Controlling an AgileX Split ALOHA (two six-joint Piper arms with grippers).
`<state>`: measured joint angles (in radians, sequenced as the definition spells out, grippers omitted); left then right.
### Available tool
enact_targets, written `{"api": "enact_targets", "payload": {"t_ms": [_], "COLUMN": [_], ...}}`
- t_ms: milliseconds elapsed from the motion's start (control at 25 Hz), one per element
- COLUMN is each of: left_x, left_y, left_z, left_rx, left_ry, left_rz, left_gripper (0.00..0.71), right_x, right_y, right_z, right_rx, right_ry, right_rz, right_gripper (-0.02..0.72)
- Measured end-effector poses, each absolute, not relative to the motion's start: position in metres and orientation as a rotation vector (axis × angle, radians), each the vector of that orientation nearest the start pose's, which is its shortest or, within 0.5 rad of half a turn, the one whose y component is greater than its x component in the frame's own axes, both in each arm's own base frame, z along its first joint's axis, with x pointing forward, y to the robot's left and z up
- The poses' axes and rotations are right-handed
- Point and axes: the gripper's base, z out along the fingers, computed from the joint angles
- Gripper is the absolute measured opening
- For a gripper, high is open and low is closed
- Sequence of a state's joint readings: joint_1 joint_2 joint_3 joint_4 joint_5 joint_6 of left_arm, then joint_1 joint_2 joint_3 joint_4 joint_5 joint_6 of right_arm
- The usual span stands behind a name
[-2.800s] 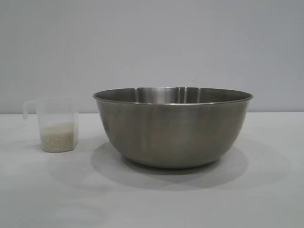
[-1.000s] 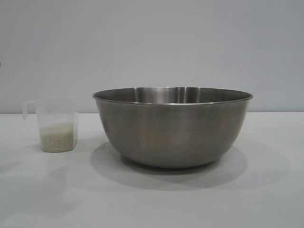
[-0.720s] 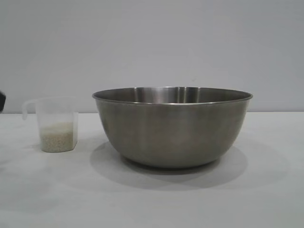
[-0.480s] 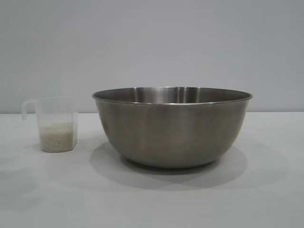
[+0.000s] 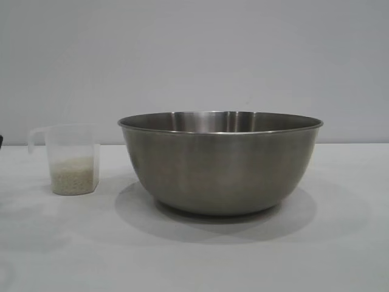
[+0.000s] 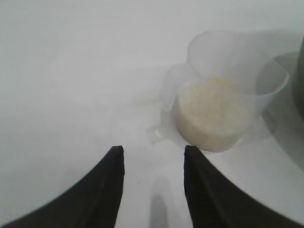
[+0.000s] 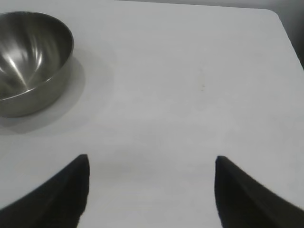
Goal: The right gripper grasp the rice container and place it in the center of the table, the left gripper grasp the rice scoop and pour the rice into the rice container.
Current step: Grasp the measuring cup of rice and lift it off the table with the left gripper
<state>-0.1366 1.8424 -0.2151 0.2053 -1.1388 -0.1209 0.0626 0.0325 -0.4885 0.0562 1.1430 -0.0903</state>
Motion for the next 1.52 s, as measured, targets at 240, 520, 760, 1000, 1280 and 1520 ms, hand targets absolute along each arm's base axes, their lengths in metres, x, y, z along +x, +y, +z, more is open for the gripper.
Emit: {"api": "enact_targets", "payload": {"t_ms": [240,520,760,1000,1280,1520], "left_x": [0.231,0.233,0.243,0.254,0.267,0.279], "left_y": [-0.054,-0.054,-0.054,-0.056,-0.058,-0.059], "left_z": [0.091,0.089,0.093,0.093,0.084,0.084], "left_rx": [0.289,0.282,0.278,0.278,0.281,0.284], "left_ry": [1.975,1.976,1.943,1.921,1.925,1.898], "left_rz": [-0.337,-0.331,-0.321,-0.32,-0.319,-0.315], "left_gripper": [0.273,0.273,0.273,0.273,0.273,0.273], "right_x": [-0.003,-0.003,-0.003,-0.003,-0.003,-0.003], "right_y": [0.004,0.004,0.004,0.004,0.004,0.004], "right_z": [0.268,0.268,0.268,0.268,0.268,0.268], "right_rx": [-0.169,-0.169,-0.169,-0.169,-0.169,-0.169], "right_ry": [2.161,2.161,2.161,2.161,2.161,2.161], "right_rz": [0.053,0.053,0.053,0.053,0.053,0.053], "right_gripper": [0.47,0.47,0.47,0.47,0.47,0.47]}}
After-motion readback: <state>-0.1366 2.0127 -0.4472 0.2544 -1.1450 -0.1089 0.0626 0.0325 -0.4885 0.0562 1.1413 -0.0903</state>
